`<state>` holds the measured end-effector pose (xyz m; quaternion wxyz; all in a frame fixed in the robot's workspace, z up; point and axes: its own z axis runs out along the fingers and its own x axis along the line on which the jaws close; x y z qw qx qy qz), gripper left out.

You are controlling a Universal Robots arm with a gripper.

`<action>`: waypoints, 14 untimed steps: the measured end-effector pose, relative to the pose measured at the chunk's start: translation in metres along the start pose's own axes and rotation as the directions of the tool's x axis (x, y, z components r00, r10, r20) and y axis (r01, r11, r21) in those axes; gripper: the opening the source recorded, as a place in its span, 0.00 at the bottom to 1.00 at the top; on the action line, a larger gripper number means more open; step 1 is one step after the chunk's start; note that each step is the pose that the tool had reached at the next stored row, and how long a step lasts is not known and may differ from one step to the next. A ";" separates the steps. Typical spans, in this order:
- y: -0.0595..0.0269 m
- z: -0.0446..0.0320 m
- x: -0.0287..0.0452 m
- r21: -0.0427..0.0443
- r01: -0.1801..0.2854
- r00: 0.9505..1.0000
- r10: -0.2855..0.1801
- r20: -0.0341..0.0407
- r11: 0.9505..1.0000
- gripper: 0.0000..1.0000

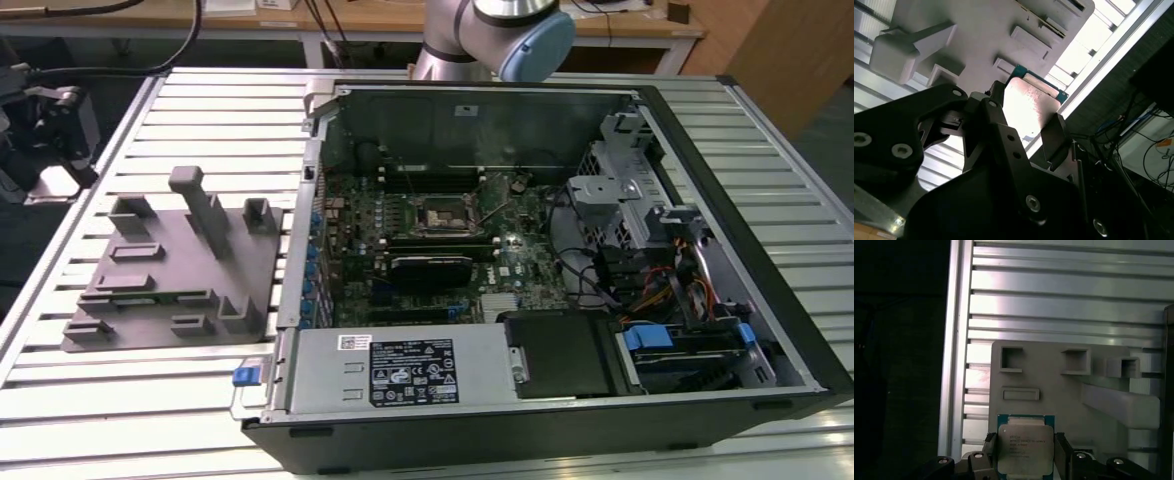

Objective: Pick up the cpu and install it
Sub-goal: 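Pick up the cpu and move it towards the insertion slot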

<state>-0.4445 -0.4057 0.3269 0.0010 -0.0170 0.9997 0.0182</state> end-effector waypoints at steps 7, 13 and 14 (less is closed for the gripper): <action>0.0005 -0.0143 0.0000 0.000 0.000 1.000 0.000 0.000 1.000 0.54; 0.0010 -0.0266 -0.0001 0.000 0.000 1.000 0.000 0.000 1.000 0.54; 0.0010 -0.0288 -0.0001 0.000 0.000 1.000 0.000 0.000 1.000 0.54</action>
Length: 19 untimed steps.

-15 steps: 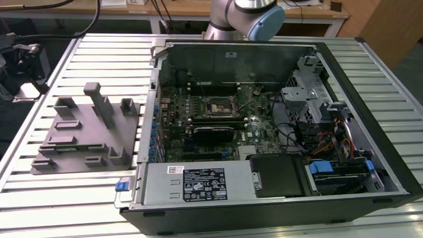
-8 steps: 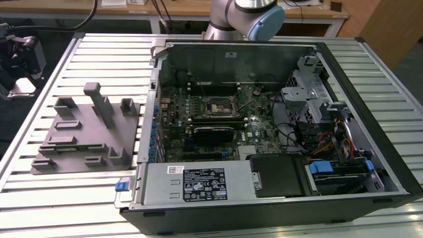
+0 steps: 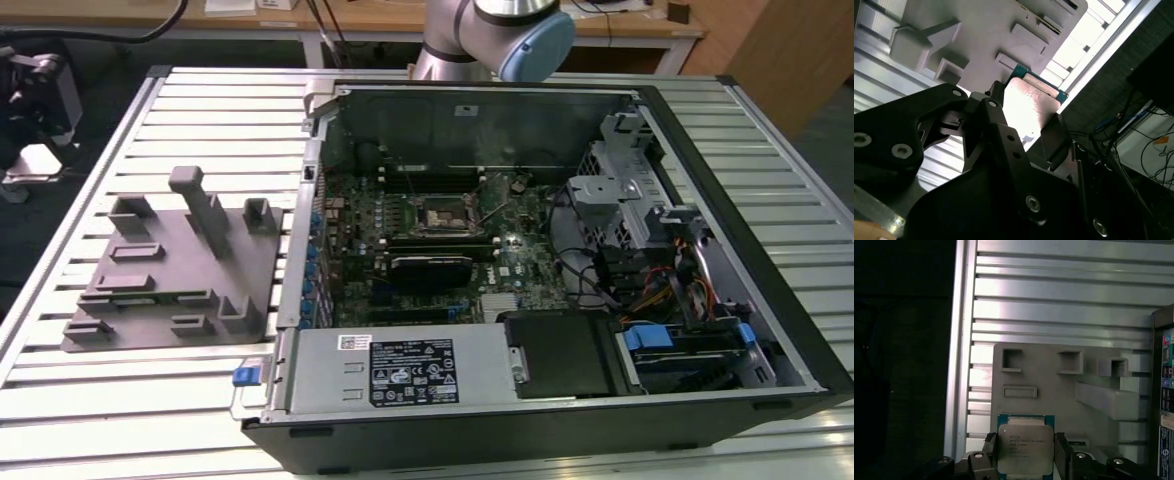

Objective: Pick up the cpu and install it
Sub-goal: 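Pick up the cpu and move it towards the insertion slot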

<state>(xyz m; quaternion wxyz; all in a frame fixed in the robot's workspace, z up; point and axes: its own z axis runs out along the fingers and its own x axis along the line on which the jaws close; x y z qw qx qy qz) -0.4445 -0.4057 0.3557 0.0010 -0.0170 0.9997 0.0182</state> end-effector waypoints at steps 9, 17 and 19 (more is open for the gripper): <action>0.0005 -0.0156 -0.0009 -0.004 0.000 1.000 0.000 0.000 1.000 0.54; -0.0002 -0.0157 -0.0222 -0.008 0.000 1.000 0.000 0.000 1.000 0.54; -0.0003 -0.0157 -0.0259 -0.008 0.000 1.000 0.000 0.000 1.000 0.54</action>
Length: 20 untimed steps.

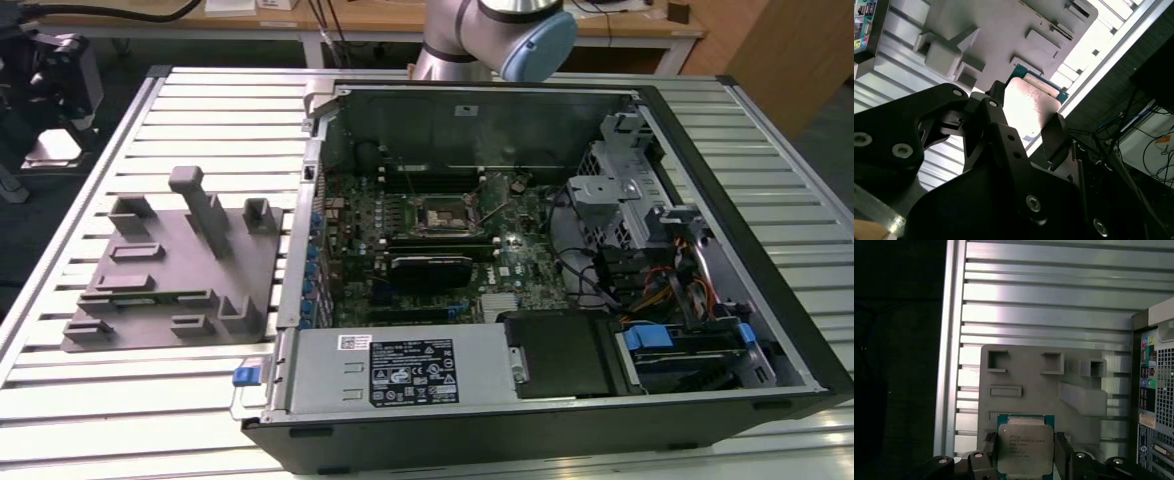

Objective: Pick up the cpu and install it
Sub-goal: 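Pick up the cpu and move it towards the insertion slot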

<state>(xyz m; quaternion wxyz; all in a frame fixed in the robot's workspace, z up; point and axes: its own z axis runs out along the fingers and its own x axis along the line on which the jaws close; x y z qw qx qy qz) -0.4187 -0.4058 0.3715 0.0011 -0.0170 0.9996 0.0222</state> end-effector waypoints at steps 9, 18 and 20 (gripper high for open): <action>-0.0005 0.0000 -0.0153 0.000 0.000 1.000 0.000 0.000 1.000 0.54; -0.0010 0.0000 -0.0285 0.000 0.000 1.000 0.000 0.000 1.000 0.54; -0.0011 0.0001 -0.0314 0.000 0.000 1.000 0.000 0.000 1.000 0.54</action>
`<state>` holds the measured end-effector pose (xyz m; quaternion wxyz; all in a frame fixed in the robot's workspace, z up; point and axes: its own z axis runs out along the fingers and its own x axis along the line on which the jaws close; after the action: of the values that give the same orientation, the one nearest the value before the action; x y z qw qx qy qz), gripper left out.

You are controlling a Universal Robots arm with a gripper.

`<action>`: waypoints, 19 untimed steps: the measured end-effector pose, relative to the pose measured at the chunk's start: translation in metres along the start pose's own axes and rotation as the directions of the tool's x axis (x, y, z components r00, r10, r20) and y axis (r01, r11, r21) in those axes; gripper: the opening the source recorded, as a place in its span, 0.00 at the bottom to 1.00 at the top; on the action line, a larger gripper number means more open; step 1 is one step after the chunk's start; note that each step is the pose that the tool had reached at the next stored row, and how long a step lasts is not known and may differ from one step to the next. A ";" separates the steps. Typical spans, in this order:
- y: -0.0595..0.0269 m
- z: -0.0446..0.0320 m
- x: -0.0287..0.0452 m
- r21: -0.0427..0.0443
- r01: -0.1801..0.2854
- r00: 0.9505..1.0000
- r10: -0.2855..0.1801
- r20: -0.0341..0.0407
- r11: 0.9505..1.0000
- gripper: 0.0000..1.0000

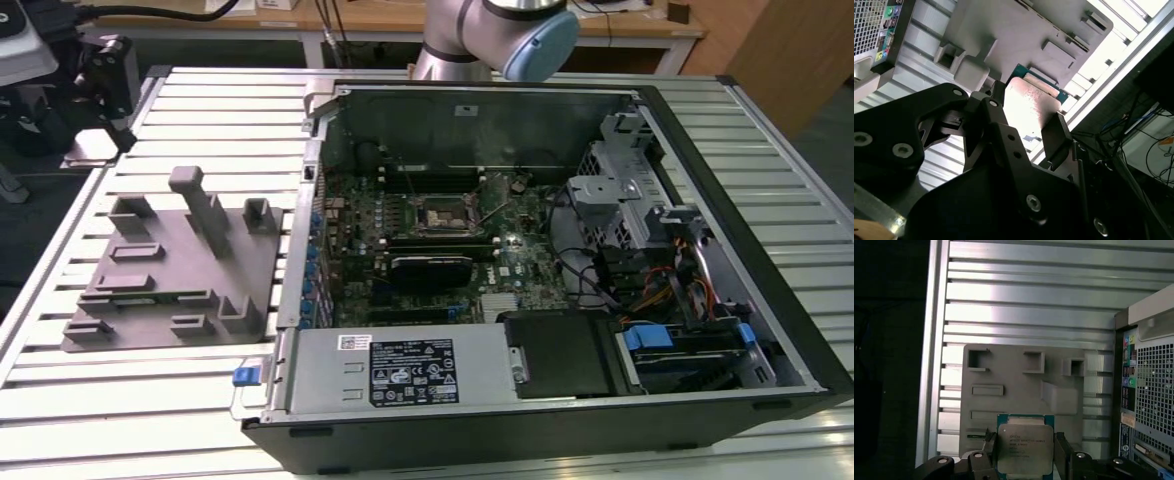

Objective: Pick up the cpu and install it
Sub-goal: 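Pick up the cpu and move it towards the insertion slot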

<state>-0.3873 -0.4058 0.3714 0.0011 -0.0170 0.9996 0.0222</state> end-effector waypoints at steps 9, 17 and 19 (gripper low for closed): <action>-0.0005 0.0000 -0.0133 0.000 0.000 1.000 0.000 0.000 1.000 0.54; -0.0008 0.0001 -0.0250 0.000 0.000 1.000 0.000 0.000 1.000 0.54; -0.0010 0.0000 -0.0279 0.000 0.000 1.000 0.000 0.000 1.000 0.54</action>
<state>-0.3594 -0.4058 0.3714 0.0011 -0.0170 0.9996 0.0222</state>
